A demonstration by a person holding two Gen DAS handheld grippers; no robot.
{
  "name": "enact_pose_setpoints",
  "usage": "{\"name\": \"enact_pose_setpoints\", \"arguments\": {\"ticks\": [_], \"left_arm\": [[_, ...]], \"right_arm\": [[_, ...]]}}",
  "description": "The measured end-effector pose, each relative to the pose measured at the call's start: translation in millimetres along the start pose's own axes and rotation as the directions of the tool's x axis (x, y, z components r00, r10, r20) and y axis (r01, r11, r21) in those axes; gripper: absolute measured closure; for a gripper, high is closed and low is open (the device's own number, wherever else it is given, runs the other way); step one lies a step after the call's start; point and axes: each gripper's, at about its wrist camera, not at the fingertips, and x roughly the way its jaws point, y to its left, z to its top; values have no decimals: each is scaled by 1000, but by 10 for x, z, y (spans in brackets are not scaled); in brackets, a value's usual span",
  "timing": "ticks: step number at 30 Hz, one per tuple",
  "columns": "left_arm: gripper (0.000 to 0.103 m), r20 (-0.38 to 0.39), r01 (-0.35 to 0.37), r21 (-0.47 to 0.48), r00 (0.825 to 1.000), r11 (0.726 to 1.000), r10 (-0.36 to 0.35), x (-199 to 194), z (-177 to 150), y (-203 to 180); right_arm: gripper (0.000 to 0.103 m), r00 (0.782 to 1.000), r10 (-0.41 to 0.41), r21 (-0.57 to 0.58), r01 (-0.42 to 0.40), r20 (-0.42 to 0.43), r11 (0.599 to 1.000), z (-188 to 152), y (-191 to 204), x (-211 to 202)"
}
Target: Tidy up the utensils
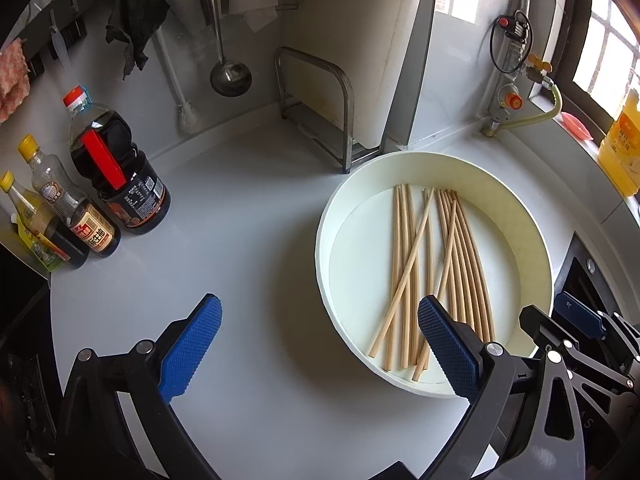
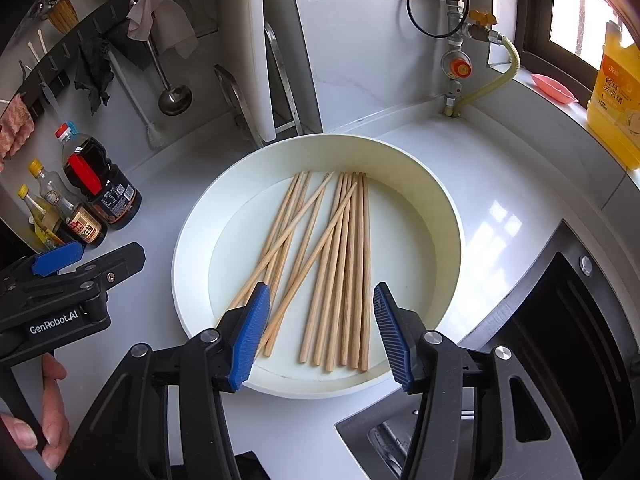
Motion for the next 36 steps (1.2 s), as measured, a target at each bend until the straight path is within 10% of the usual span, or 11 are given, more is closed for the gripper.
{"name": "enact_pose_setpoints", "arguments": {"ticks": [36], "left_arm": [[6, -38, -12, 1, 999, 1000, 12, 55, -16, 23]], "right_arm": [[49, 1000, -19, 6, 19, -18, 1000, -20, 23, 19]]}}
